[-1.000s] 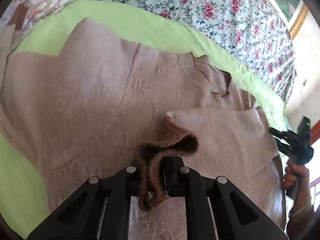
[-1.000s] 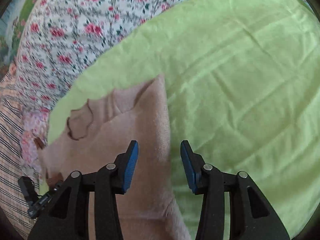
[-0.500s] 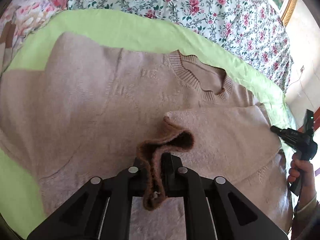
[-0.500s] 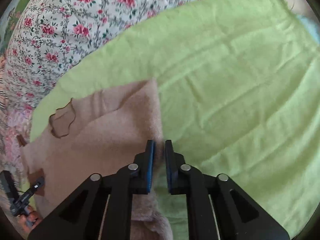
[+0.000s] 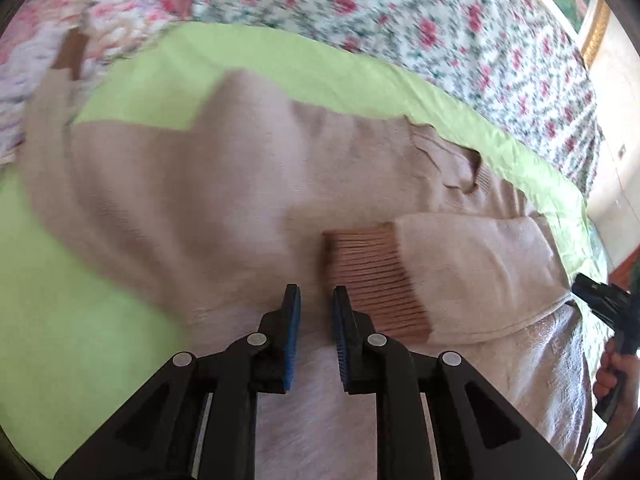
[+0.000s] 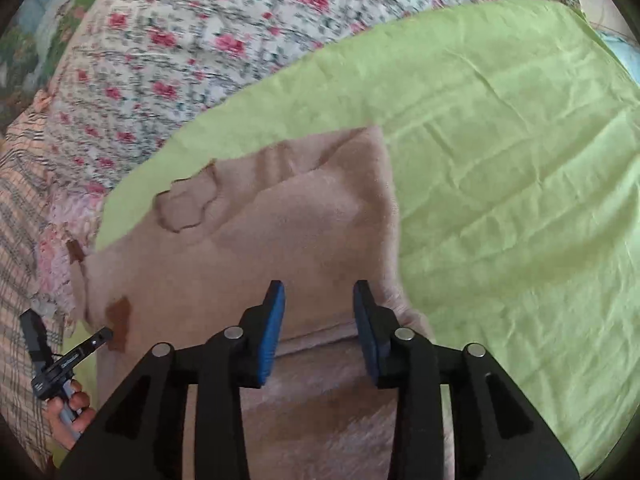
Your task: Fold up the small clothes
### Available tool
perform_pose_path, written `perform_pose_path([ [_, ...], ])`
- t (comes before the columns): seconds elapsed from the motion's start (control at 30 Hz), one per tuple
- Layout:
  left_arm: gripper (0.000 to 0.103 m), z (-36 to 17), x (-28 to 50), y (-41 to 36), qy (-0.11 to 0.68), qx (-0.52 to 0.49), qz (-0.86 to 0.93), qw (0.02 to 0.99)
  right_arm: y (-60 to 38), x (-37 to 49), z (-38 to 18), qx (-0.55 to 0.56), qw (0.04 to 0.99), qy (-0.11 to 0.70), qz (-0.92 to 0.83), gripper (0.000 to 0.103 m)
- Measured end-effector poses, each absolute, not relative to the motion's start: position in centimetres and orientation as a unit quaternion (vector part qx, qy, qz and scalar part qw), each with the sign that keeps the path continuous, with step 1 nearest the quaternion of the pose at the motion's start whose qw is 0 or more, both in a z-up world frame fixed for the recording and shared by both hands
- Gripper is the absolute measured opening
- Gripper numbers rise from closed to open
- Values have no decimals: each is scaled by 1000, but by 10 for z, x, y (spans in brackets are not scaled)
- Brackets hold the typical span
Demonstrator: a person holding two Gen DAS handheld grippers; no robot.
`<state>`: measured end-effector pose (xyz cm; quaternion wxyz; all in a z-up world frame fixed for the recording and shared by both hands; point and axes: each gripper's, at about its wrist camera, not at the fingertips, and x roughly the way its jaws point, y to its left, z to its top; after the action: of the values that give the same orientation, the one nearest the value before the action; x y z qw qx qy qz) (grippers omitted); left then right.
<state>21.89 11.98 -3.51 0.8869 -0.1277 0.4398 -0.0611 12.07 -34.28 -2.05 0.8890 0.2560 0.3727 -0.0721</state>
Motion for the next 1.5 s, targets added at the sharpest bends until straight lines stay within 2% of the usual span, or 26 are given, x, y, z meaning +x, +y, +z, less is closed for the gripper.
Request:
perform_pose_path([
  [0.03,17,-32,215,129,436,-131,-52,889,-333,121,-18,253,891,371,-64,48],
  [0.13,20,-20,209,164,424,-139,-20,895,-308,112,-13,248,894,372,-35,49],
  [0.17,26,-15,210,178,418,-141,-3,897,-300,109,-13,250,892,376,-23,49],
  [0.23,43,-8,218,206,411,-144,34,899,-287,109,-14,250,890,382,-8,50],
  [0.3,70,-2,234,235,407,-145,86,898,-275,110,-17,248,887,389,2,50],
  [0.37,80,2,257,262,408,-126,137,894,-265,113,-20,247,883,399,11,50],
  [0.67,82,-14,367,348,445,-77,247,857,-247,123,-36,243,867,434,27,50],
  [0.73,78,-19,377,362,448,-83,257,852,-247,123,-39,243,865,438,27,50],
  [0.77,51,-21,379,368,445,-90,253,854,-248,123,-40,242,865,439,25,50],
  [0.8,11,-23,380,372,445,-104,238,857,-248,123,-40,240,865,440,23,50],
  [0.93,10,-7,358,368,401,-130,203,884,-248,123,-41,243,866,437,21,50],
  [1.1,10,29,310,321,347,-141,132,918,-241,121,-38,246,868,430,32,50],
  [1.4,10,70,242,163,295,-136,-34,945,-249,101,-28,258,875,408,25,50],
  [1.5,10,75,231,100,284,-104,-89,949,-262,90,-26,264,878,399,10,50],
])
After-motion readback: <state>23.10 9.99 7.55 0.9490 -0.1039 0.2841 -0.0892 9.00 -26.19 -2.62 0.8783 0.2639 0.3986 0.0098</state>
